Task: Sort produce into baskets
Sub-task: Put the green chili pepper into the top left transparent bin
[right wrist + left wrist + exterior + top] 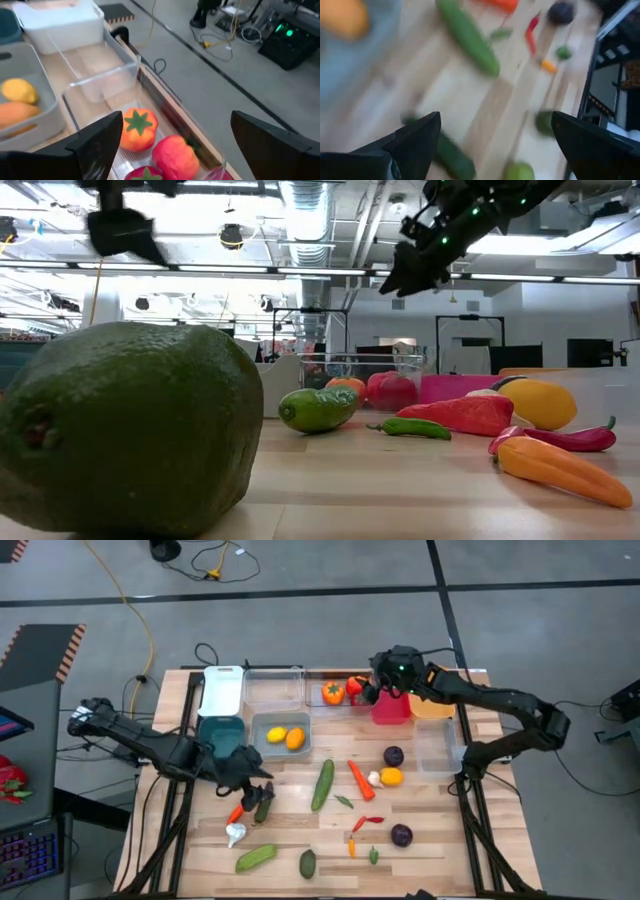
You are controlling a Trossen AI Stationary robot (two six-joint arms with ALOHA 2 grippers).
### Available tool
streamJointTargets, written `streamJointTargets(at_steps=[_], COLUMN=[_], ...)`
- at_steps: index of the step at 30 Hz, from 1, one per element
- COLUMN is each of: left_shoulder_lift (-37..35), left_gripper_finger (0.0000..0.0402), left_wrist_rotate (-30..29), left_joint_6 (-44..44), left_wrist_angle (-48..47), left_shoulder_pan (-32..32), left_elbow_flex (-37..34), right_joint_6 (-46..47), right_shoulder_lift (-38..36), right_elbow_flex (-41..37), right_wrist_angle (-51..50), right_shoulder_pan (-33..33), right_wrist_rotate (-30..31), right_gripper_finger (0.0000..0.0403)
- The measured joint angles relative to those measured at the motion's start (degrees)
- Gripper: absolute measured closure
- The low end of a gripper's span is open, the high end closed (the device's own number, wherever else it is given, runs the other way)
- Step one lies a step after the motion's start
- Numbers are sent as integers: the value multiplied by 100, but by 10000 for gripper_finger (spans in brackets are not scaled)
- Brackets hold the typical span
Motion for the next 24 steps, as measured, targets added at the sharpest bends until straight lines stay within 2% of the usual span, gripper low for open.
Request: streamJointTargets(at_steps=[4, 11, 17, 24], left_shoulder_lift=[520, 1561, 2173, 2619], left_gripper_finger=[35, 35, 35, 37], left_wrist_rotate=[465, 1000, 1343, 1338], left_joint_6=[-1054, -1980, -2207, -2297], left_wrist_angle=[-119, -29, 33, 103], left_shoulder_pan=[-244, -399, -396, -396], left_elbow_flex=[0, 2, 2, 2], right_joint_6=[0, -1, -1, -2], right_shoulder_lift=[-230, -497, -603, -606], right_elbow_flex=[0, 0, 0, 0], right_wrist_angle=[2, 2, 2, 2], right_shoulder_pan=[149, 429, 674, 1016], right_wrist_rotate=[3, 2, 1, 1], right_gripper_finger=[8, 8, 8, 8])
